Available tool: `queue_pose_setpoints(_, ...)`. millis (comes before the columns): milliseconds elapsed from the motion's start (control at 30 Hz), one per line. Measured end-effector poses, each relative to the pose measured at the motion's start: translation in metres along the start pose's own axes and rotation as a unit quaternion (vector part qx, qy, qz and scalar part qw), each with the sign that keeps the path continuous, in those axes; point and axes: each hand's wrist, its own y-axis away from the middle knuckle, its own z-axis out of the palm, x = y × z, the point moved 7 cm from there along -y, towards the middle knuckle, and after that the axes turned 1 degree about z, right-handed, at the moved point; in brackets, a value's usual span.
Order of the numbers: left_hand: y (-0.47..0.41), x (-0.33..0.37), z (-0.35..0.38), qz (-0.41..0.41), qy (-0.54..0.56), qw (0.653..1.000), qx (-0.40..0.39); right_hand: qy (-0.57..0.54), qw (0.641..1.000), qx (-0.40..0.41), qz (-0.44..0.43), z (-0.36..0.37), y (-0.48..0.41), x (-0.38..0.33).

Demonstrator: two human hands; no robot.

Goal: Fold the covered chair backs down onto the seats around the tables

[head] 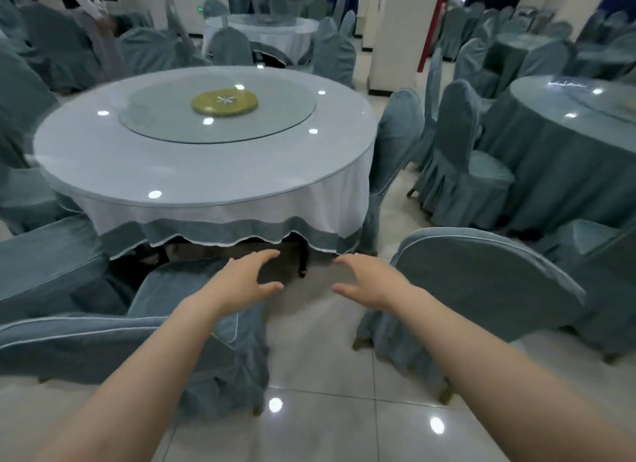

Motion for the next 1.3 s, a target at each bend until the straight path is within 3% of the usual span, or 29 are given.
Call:
queue_pose_setpoints(333, -0.102, 0.102, 0.072, 0.010, 0.041, 0.999, -0.005, -0.025, 0.995, 0.053, 0.081, -0.056, 0.013, 0.177)
queue_pose_setpoints(467, -0.164, 0.148, 0.093, 0.042, 0.053, 0.998, -0.006, 0.037, 0.989, 0.111, 0.089, -0.087, 0.009, 0.239)
queue_pose_setpoints(567, -0.204, 0.186, 0.120, 0.060, 0.083, 0.994, -0.031, 0.036, 0.986, 0.098, 0.131, -0.099, 0.014, 0.293)
queue_pose_setpoints(700, -0.233, 0.231, 0.161, 0.081, 0.095, 0.990, -0.063, -0.047, 0.979, 0.030, 0.196, -0.091, 0.029, 0.356)
queue_pose_setpoints(867, -0.257, 0.265, 0.197, 0.090, 0.081, 0.989, -0.084, -0.056, 0.986, 0.010, 0.159, -0.065, 0.045, 0.383)
queue_pose_setpoints(1100, -0.273, 0.277, 0.207, 0.028, 0.012, 0.999, 0.026, -0.080, 0.987, -0.039, 0.136, -0.051, 0.073, 0.422)
queue_pose_setpoints(1300, -0.261, 0.290, 0.213, -0.009, -0.013, 0.998, 0.057, -0.089, 0.991, -0.055, 0.078, -0.047, 0.087, 0.436)
